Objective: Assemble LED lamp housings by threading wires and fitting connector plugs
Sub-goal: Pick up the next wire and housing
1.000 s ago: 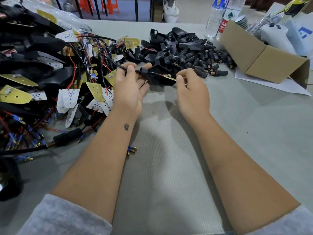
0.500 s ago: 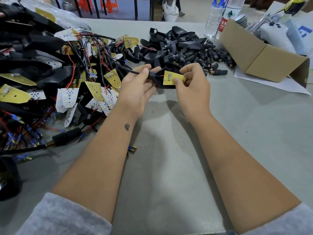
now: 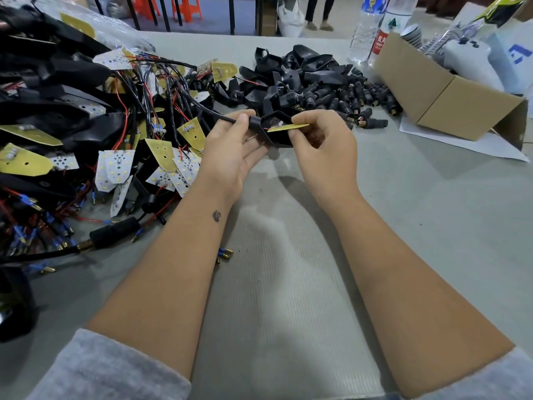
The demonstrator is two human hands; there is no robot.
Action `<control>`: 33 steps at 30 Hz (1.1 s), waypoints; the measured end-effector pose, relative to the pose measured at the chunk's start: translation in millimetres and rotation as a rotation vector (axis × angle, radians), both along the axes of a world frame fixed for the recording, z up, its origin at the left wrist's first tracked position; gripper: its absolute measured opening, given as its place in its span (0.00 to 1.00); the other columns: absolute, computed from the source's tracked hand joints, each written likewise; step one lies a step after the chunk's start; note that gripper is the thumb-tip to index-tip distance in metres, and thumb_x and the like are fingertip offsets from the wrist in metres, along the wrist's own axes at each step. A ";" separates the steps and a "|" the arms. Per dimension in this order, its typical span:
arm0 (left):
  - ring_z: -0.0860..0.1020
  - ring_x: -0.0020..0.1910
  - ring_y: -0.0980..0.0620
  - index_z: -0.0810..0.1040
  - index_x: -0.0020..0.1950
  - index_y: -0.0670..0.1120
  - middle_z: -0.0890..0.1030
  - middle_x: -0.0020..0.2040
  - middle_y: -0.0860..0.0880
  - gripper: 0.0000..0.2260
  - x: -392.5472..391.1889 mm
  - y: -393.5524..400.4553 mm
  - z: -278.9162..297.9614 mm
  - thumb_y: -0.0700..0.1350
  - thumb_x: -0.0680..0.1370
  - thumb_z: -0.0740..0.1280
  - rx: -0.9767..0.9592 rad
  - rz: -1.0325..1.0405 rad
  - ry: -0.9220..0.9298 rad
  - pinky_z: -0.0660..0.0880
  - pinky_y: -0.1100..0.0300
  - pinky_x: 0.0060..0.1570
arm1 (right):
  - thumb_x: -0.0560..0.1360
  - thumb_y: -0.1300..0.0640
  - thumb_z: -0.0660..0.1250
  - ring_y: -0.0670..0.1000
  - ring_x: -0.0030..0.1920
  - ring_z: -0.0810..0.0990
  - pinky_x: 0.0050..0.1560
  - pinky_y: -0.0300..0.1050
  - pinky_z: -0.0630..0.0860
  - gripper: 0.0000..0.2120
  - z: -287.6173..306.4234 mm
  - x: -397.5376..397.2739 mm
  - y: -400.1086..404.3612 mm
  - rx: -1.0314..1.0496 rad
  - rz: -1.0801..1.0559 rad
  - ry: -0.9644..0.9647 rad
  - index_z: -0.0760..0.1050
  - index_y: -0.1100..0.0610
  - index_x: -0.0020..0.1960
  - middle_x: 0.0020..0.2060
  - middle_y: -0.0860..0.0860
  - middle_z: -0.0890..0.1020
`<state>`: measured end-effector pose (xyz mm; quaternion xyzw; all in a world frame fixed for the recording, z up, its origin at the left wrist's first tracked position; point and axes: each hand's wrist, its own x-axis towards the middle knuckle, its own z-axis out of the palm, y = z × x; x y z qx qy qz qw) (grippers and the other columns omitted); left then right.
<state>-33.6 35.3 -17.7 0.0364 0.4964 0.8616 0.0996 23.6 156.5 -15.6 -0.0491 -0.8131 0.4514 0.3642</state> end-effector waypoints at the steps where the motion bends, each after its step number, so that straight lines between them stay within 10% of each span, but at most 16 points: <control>1: 0.85 0.48 0.48 0.76 0.50 0.46 0.83 0.49 0.45 0.08 0.1 -0.3 -0.1 0.42 0.84 0.58 0.002 -0.001 0.018 0.81 0.54 0.50 | 0.75 0.62 0.70 0.36 0.41 0.74 0.43 0.29 0.70 0.05 0.0 0.2 0.3 0.044 -0.012 0.012 0.80 0.56 0.49 0.45 0.46 0.77; 8: 0.84 0.48 0.49 0.75 0.49 0.47 0.85 0.45 0.50 0.09 1.9 -1.4 1.4 0.42 0.85 0.56 0.064 -0.003 0.090 0.81 0.55 0.50 | 0.79 0.55 0.65 0.40 0.38 0.70 0.39 0.33 0.66 0.08 -3.3 -1.6 -0.8 0.169 -0.028 -0.061 0.76 0.57 0.42 0.41 0.49 0.74; 17: 0.83 0.51 0.47 0.74 0.50 0.46 0.85 0.46 0.48 0.09 5.8 1.6 2.6 0.41 0.85 0.55 0.095 -0.036 0.144 0.80 0.52 0.54 | 0.76 0.56 0.68 0.45 0.31 0.71 0.35 0.44 0.70 0.09 -1.7 0.1 -1.7 -0.173 -0.012 -0.070 0.71 0.49 0.39 0.30 0.49 0.75; 27: 0.84 0.43 0.52 0.74 0.50 0.50 0.85 0.47 0.52 0.09 10.5 -1.3 4.2 0.46 0.85 0.55 -0.054 -0.009 0.131 0.80 0.56 0.37 | 0.73 0.49 0.71 0.44 0.32 0.72 0.37 0.48 0.73 0.11 -4.8 -0.7 -1.0 -0.064 -0.139 -0.110 0.72 0.50 0.37 0.29 0.45 0.75; 33: 0.84 0.44 0.51 0.73 0.50 0.50 0.86 0.46 0.50 0.09 7.9 -2.5 2.4 0.46 0.85 0.54 -0.124 0.035 0.158 0.79 0.57 0.39 | 0.67 0.49 0.77 0.42 0.35 0.69 0.36 0.35 0.66 0.17 -1.1 -0.3 1.1 -0.117 -0.102 -0.147 0.67 0.46 0.41 0.38 0.46 0.72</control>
